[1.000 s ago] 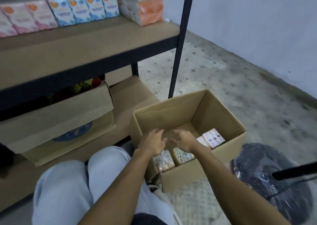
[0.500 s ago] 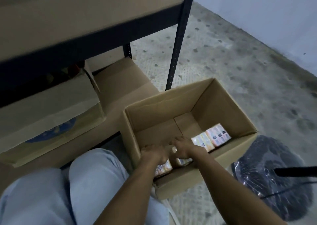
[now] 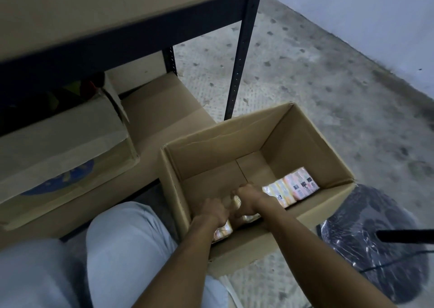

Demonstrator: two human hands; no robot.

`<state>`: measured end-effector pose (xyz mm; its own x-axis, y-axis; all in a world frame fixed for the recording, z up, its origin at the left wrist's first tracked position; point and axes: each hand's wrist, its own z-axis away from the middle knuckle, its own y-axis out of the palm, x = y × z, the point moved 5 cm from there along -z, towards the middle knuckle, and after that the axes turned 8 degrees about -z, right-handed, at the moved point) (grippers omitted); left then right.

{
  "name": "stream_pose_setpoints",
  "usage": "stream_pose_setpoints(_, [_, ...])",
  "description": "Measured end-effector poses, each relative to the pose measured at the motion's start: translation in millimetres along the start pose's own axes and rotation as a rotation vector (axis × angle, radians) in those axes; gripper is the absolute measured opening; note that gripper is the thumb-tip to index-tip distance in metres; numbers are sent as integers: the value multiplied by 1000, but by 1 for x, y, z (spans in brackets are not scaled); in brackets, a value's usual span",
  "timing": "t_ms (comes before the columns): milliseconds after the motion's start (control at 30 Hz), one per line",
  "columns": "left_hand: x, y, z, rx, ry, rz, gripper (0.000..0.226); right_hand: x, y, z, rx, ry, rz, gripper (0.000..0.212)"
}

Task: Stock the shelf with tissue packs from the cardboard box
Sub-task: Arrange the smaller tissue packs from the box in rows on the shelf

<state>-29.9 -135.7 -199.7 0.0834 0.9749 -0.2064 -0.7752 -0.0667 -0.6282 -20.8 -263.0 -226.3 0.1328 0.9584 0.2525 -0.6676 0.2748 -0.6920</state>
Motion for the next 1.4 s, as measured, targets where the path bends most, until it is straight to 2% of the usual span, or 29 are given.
stream_pose_setpoints(200, [2, -7, 5, -54, -6, 45, 35, -1, -12, 19, -19, 7, -35, 54])
stream_pose_setpoints(333, [2, -20, 14, -110, 15, 79, 29, -1, -28, 37, -68, -10, -130, 62])
stream_pose_setpoints(667, [2, -96, 72, -342, 182, 170, 28, 11, -108, 111, -326, -110, -219, 54])
stream_pose_setpoints(800, [0, -127, 104, -461, 264, 192, 27, 21, -137, 145, -409, -148, -225, 51])
stream_pose_setpoints(1100, [21, -192, 206, -774, 382, 260, 18, 50, -198, 240, -732, -246, -239, 45])
stream_pose_setpoints(1400, [46, -246, 306, -1167, 409, 350, 19, 104, -254, 347, -1045, -395, -258, 42])
